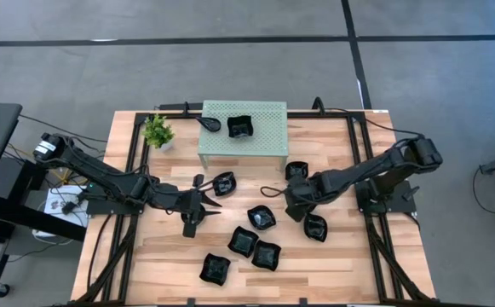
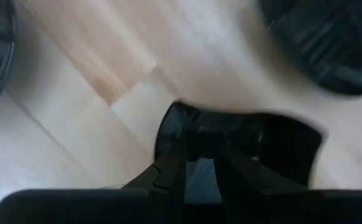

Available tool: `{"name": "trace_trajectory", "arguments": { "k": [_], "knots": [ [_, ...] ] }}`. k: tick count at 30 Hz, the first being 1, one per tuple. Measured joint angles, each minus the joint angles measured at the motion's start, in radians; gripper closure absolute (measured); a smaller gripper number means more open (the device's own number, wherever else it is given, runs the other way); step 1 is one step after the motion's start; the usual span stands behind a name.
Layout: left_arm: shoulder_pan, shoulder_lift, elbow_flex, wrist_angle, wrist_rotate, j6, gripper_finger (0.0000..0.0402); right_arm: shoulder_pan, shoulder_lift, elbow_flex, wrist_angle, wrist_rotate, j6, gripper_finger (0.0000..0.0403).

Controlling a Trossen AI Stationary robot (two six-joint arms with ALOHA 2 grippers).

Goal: Pick & Place Mini shaped plates
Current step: Stack the distorted square plate on top of the other distorted square plate on the shelf

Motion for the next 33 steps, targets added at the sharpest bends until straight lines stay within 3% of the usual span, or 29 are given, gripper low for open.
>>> {"name": "trace_trajectory", "arguments": {
  "k": [13,33],
  "knots": [
    [0.000,0.000,0.000,0.008,0.000,0.000,0.0316,0.039,0.020,0.093,0.000,-0.018,0.044,0.0326],
    [0.000,0.000,0.000,0.027,0.001,0.006,0.0316,0.036,0.147,0.093,-0.056,-0.019,0.061,0.0327]
  ]
}}
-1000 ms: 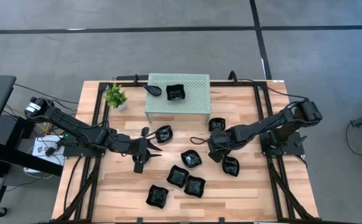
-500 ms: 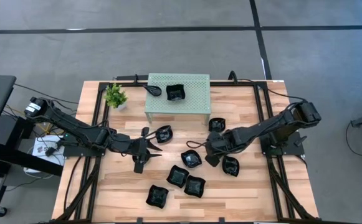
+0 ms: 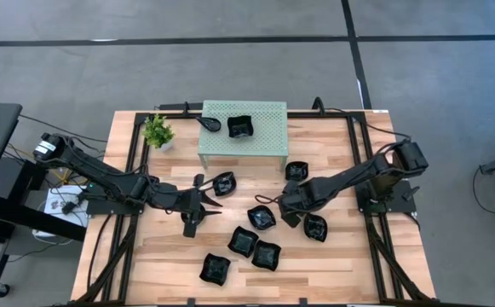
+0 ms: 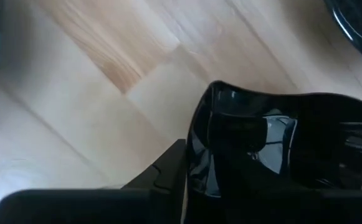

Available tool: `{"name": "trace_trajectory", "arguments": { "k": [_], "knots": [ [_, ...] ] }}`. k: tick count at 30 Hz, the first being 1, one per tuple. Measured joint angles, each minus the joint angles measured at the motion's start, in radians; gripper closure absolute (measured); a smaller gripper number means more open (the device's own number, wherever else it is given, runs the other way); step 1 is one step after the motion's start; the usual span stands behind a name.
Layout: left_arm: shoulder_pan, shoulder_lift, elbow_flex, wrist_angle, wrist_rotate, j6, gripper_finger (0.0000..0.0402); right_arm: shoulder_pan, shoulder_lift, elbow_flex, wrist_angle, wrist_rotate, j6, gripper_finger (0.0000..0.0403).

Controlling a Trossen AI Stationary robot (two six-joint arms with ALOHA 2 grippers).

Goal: Pick & Place Mini shaped plates
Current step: Stack the distorted square plate on top of the other distorted square plate on the shelf

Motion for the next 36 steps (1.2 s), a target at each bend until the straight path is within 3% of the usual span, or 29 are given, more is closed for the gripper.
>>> {"name": "trace_trajectory", "arguments": {
  "k": [9,15,20,24,28,36],
  "knots": [
    [0.000,0.000,0.000,0.004,0.000,0.002,0.0316,0.007,0.005,0.002,-0.002,-0.097,-0.089,0.0395],
    [0.000,0.000,0.000,0.004,0.000,0.002,0.0316,0.038,-0.025,0.069,-0.016,-0.105,-0.129,0.0397],
    [0.000,0.000,0.000,0.006,0.000,0.002,0.0316,0.082,-0.036,0.203,-0.013,-0.098,-0.282,0.0397],
    [0.000,0.000,0.000,0.007,0.000,0.002,0.0316,0.111,-0.036,0.318,0.001,-0.026,-0.477,0.0401],
    [0.000,0.000,0.000,0.009,0.000,0.002,0.0316,0.118,-0.036,0.416,0.005,0.141,-0.711,0.0398],
    [0.000,0.000,0.000,0.014,0.000,0.002,0.0316,0.024,-0.036,0.572,0.023,0.357,-1.109,0.0401]
  ]
}}
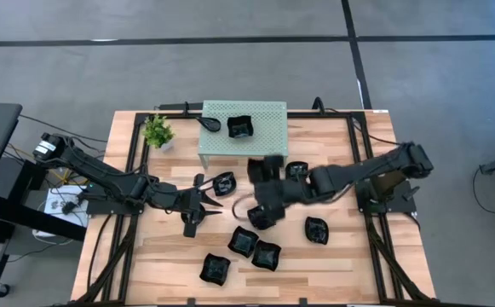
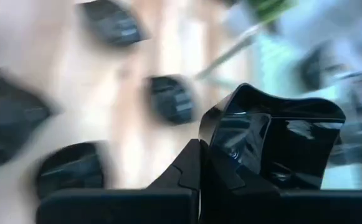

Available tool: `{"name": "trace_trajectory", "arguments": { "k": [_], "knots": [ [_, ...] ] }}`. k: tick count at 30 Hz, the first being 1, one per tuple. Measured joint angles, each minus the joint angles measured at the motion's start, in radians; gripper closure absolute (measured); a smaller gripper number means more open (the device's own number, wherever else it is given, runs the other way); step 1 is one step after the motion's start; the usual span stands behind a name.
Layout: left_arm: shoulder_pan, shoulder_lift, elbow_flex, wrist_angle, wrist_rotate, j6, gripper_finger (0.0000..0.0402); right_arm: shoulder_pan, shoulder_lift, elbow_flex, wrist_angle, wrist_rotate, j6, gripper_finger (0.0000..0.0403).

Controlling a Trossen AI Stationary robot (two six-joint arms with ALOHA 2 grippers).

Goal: Pick & Place Mini shaped plates
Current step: Stack the distorted square plate on top of the other distorted square plate on the shelf

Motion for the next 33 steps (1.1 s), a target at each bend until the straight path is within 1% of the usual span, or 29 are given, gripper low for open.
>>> {"name": "trace_trajectory", "arguments": {
  "k": [4,7,10,15,21,24,28,33],
  "knots": [
    [0.000,0.000,0.000,0.003,0.000,0.000,0.0316,-0.101,0.000,0.023,0.123,-0.003,-0.220,0.0401],
    [0.000,0.000,0.000,0.005,0.000,0.000,0.0316,-0.188,0.008,0.024,0.220,-0.047,-0.361,0.0401],
    [0.000,0.000,0.000,0.005,0.000,0.000,0.0316,-0.276,0.019,0.023,0.262,-0.121,-0.443,0.0401],
    [0.000,0.000,0.000,0.005,0.000,0.000,0.0316,-0.398,0.033,0.022,0.271,-0.264,-0.454,0.0401],
    [0.000,0.000,0.000,0.005,0.000,0.000,0.0316,-0.483,0.064,0.026,0.304,-0.372,-0.442,0.0401],
    [0.000,0.000,0.000,0.005,0.000,0.000,0.0316,-0.503,0.088,0.022,0.290,-0.387,-0.451,0.0401],
    [0.000,0.000,0.000,0.005,0.000,0.000,0.0316,-0.505,0.120,0.022,0.301,-0.411,-0.506,0.0401],
    [0.000,0.000,0.000,0.005,0.000,0.000,0.0316,-0.501,0.154,0.023,0.292,-0.408,-0.543,0.0397]
  ]
}}
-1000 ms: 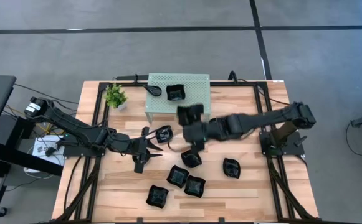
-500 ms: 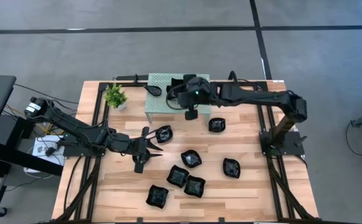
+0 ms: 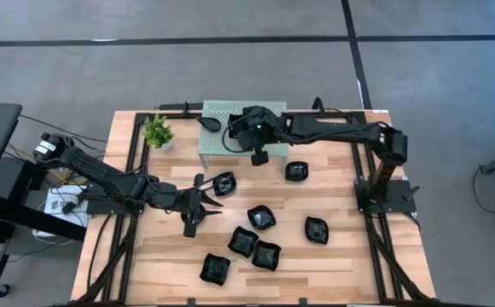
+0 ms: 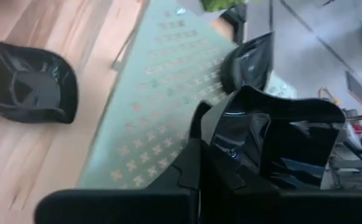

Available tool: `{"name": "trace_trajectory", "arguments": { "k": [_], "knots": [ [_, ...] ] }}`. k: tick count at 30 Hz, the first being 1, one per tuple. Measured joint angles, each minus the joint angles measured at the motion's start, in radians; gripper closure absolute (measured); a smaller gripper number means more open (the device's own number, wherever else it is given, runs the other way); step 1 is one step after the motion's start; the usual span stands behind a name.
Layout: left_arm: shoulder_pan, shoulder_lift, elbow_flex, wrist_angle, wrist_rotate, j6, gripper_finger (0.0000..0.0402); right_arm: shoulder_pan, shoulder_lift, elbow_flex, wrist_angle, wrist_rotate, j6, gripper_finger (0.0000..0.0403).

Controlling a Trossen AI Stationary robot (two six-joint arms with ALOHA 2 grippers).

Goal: Pick & Place Mini shaped plates
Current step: Stack the distorted square plate on top of the other distorted square plate on the shelf

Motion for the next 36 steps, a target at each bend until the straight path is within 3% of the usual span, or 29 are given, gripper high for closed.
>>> {"name": "trace_trajectory", "arguments": {
  "k": [10,23,31,36],
  "knots": [
    [0.000,0.000,0.000,0.000,0.000,0.000,0.0316,-0.001,-0.003,0.000,0.005,0.008,0.007,0.0367],
    [0.000,0.000,0.000,0.000,0.000,0.000,0.0316,0.031,-0.005,0.000,0.005,0.112,0.011,0.0314],
    [0.000,0.000,0.000,0.000,0.000,0.000,0.0316,0.139,-0.007,0.019,-0.038,0.308,0.058,0.0304],
    [0.000,0.000,0.000,0.000,0.000,-0.004,0.0316,0.244,-0.010,0.100,-0.181,0.314,0.229,0.0305]
  ]
}}
